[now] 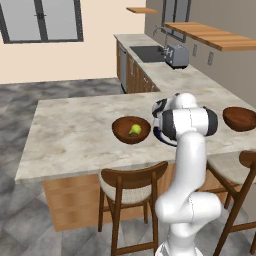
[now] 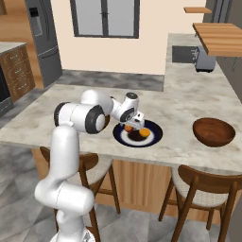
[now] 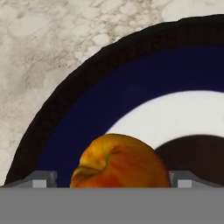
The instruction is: Take the fruits from the plate on the dining counter and place two fruits in each bowl.
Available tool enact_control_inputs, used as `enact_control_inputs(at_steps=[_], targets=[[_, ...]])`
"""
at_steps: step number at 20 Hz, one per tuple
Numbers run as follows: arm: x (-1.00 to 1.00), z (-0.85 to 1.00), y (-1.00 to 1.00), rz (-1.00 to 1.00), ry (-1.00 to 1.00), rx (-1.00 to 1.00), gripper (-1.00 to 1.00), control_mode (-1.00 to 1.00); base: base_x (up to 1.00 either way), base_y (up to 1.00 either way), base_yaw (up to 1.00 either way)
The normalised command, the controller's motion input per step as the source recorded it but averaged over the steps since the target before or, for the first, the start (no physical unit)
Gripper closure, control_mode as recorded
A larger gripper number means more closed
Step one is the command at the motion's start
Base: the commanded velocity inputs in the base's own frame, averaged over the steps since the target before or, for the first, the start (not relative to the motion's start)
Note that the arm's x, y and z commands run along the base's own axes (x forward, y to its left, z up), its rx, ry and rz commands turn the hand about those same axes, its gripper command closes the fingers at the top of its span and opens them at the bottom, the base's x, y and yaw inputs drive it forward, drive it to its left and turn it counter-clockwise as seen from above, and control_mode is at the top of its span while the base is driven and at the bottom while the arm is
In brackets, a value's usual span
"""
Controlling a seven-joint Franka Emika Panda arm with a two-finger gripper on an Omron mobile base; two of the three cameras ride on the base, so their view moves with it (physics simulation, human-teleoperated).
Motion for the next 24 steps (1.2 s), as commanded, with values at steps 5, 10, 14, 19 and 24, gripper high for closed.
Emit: enact_control_inputs(at_steps=[5,10,14,19,24], targets=[[0.00,-0.10,0.00,0.00,0.00,0.00,1.00,-1.00,0.00,0.00,0.00],[0.01,0.15,0.00,0.00,0.00,0.00,1.00,-1.00,0.00,0.00,0.00],[-0.46,0.93,0.34,0.00,0.00,-0.02,1.00,-1.00,0.00,0.00,0.00],[-0.75,1.00,0.89,0.00,0.00,-0.09,1.00,-1.00,0.00,0.00,0.00],[-0.87,0.88,0.76,0.00,0.00,-0.03,1.00,-1.00,0.00,0.00,0.00]])
